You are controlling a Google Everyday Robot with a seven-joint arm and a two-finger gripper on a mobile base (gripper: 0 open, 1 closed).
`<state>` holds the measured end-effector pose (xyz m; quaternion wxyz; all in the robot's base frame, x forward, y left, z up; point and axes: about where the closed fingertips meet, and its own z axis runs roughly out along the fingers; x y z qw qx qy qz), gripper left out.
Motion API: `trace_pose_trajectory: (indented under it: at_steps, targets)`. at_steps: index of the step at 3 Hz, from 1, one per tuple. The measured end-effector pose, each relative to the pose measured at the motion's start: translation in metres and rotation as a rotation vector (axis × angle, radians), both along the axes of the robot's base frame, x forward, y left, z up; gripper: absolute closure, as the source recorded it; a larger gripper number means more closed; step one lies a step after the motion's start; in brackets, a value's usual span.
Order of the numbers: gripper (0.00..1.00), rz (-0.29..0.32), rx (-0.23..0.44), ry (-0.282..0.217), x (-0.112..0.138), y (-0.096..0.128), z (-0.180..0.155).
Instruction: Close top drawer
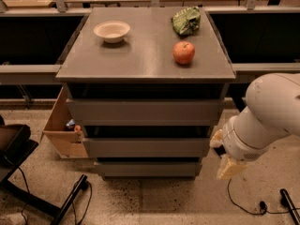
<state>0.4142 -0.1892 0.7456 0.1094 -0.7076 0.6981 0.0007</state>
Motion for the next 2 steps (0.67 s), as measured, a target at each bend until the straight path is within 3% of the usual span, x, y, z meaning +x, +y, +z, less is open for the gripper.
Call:
trace_pose_trajectory:
  at_steps: [1,2]
  targets:
    - [0.0,0.0,0.0,0.0,0.0,0.0,0.0]
    - [0.0,0.0,0.0,0.0,0.0,0.0,0.0]
